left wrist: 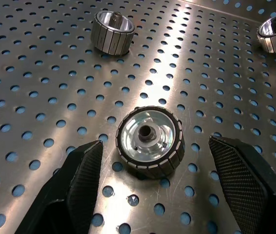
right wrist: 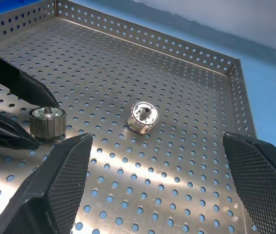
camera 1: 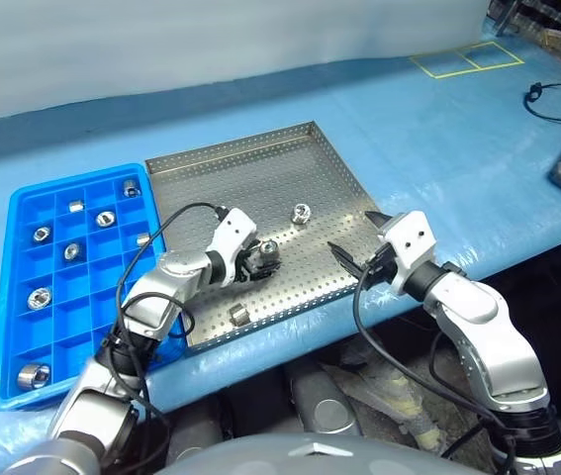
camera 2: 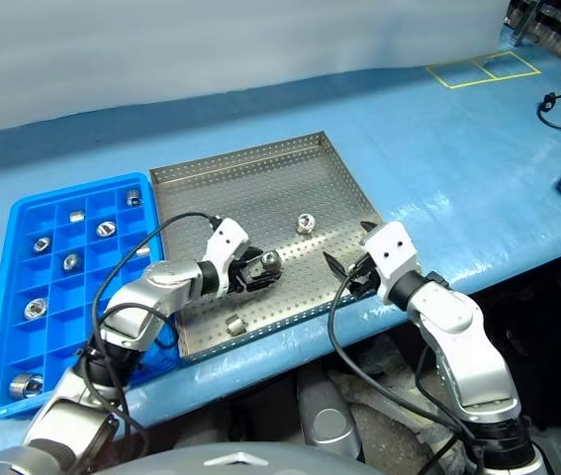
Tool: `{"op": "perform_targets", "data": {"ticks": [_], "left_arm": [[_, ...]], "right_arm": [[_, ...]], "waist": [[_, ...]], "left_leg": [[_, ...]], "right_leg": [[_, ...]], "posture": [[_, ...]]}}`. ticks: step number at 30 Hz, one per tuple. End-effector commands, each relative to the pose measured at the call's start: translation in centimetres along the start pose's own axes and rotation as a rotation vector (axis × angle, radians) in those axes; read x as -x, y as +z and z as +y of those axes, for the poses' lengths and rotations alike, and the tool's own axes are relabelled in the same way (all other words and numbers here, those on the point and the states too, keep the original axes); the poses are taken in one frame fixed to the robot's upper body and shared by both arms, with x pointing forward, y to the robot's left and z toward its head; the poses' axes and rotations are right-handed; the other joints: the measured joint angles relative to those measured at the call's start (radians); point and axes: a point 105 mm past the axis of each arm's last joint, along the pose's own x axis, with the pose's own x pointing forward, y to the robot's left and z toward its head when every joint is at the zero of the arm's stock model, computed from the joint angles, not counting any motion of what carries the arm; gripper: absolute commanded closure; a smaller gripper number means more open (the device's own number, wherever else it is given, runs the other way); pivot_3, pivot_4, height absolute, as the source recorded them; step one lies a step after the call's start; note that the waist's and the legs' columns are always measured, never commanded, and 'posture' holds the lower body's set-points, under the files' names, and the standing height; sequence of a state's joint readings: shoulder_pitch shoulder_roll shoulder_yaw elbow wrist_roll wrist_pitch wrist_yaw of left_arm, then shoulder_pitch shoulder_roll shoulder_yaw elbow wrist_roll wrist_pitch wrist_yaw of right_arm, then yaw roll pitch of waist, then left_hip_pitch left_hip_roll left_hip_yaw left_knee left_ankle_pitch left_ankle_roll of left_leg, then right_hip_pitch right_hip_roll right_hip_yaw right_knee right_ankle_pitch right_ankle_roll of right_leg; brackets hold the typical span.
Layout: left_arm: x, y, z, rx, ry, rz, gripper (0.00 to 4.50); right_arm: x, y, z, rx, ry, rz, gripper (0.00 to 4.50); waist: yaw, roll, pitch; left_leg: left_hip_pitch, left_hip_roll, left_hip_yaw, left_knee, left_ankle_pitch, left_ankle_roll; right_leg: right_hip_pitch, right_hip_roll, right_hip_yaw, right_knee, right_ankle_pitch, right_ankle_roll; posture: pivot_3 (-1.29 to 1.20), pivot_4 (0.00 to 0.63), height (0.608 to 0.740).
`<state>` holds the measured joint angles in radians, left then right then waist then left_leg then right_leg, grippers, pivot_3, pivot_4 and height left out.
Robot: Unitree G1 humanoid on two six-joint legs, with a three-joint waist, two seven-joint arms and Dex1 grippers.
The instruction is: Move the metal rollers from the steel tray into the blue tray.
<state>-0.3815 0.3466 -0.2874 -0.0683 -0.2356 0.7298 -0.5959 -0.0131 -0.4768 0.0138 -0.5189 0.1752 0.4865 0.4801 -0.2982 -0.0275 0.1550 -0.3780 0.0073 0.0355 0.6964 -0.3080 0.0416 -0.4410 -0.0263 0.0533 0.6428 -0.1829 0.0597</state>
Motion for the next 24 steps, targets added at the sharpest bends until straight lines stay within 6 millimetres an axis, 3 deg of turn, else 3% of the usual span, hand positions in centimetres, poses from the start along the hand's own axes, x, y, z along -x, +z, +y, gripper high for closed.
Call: {"op": "perform_targets", "data": {"ticks": [1, 4, 6, 10, 19, 24], "left_arm": [[-0.4, 0.7, 0.1, -0.030, 0.013, -0.015, 0.71], [-0.5, 0.4, 0.8, -0.021, 0.054, 0.008, 0.88], [-0.5, 0.2, 1.0, -0.019, 0.069, 0.019, 1.30], [-0.3, 0.3, 1.1, -0.026, 0.066, 0.014, 2.56], [0.6, 2.2, 1.4, -0.010, 0.097, -0.088, 2.56], [4.3, 4.7, 2.9, -0.004, 0.203, -0.211, 2.56]], "right_arm": [[0.0, 1.2, -0.2, 0.025, -0.014, -0.048, 0.00], [0.0, 1.2, -0.3, 0.026, -0.018, -0.051, 0.00], [0.0, 1.2, -0.4, 0.027, -0.022, -0.052, 0.00], [-0.1, 1.3, -0.4, 0.027, -0.022, -0.055, 0.00], [-0.6, 1.3, -0.1, 0.027, -0.005, -0.063, 0.00], [-0.9, 1.4, 0.3, 0.026, 0.019, -0.070, 0.00]], "waist": [[0.000, 0.000, 0.000], [-0.001, 0.000, 0.000], [-0.001, 0.000, 0.000], [-0.001, 0.000, 0.000], [0.001, 0.000, 0.000], [0.001, 0.000, 0.000]], "left_leg": [[0.000, 0.000, 0.000, 0.000, 0.000, 0.000], [0.000, 0.000, 0.000, 0.000, 0.000, 0.000], [0.000, 0.000, 0.000, 0.000, 0.000, 0.000], [0.000, 0.000, 0.000, 0.000, 0.000, 0.000], [0.000, 0.000, 0.000, 0.000, 0.000, 0.000], [-0.001, 0.000, 0.000, 0.000, 0.000, 0.000]], "right_leg": [[0.000, 0.000, 0.000, 0.000, 0.000, 0.000], [0.000, 0.000, 0.000, 0.000, 0.000, 0.000], [0.000, 0.000, 0.000, 0.000, 0.000, 0.000], [0.000, 0.000, 0.001, 0.000, 0.000, 0.000], [0.000, 0.000, 0.001, 0.000, 0.001, -0.001], [-0.002, 0.000, 0.001, 0.000, 0.003, -0.003]], "posture": [[-0.36, 0.150, 0.740], [-0.36, 0.150, 0.740], [-0.36, 0.150, 0.740], [-0.36, 0.150, 0.740], [-0.34, 0.150, 0.740], [-0.31, 0.150, 0.740]]}}
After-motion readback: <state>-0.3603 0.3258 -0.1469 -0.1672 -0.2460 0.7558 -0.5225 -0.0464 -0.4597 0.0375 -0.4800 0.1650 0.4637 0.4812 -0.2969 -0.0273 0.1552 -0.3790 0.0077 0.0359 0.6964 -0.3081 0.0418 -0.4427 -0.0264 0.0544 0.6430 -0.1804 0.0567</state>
